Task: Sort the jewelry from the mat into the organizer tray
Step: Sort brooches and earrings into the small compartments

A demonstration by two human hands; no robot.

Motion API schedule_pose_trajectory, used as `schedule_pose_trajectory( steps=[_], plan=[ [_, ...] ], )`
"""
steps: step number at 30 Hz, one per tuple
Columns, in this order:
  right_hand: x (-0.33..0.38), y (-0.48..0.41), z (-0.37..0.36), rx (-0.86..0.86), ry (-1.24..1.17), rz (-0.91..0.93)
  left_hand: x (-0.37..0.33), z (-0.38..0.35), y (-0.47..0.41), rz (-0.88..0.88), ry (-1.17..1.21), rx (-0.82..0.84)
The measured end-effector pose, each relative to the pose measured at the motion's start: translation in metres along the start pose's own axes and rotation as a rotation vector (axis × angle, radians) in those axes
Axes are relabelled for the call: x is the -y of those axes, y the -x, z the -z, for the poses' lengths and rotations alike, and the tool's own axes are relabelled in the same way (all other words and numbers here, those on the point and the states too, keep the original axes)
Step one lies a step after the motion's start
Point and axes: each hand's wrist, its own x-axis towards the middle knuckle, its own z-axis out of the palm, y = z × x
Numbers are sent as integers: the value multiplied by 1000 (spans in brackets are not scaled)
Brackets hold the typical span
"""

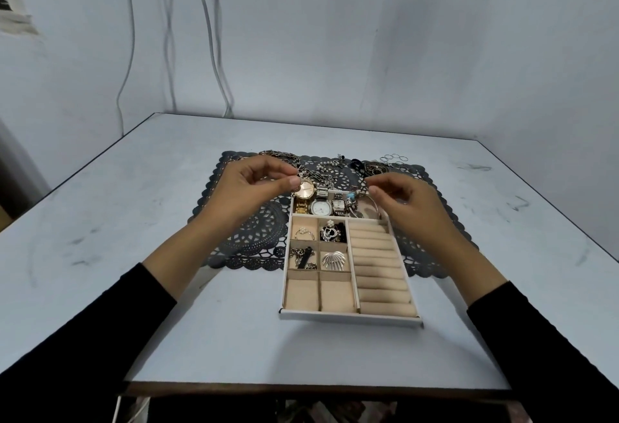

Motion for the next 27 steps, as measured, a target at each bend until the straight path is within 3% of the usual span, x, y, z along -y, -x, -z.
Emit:
schedule_pose_trajectory(
  steps=[4,10,15,27],
  plan=[
    [-21,1,8,-142,264,35,0,-3,1,5,1,17],
    [-45,3,14,-35,538,-54,3,-7,3,60,-27,96],
    [-56,3,13,49,603,-83,7,-9,6,90,-78,142],
    [-59,3,12,46,627,-64,6,-7,6,92,-273,309]
  ],
)
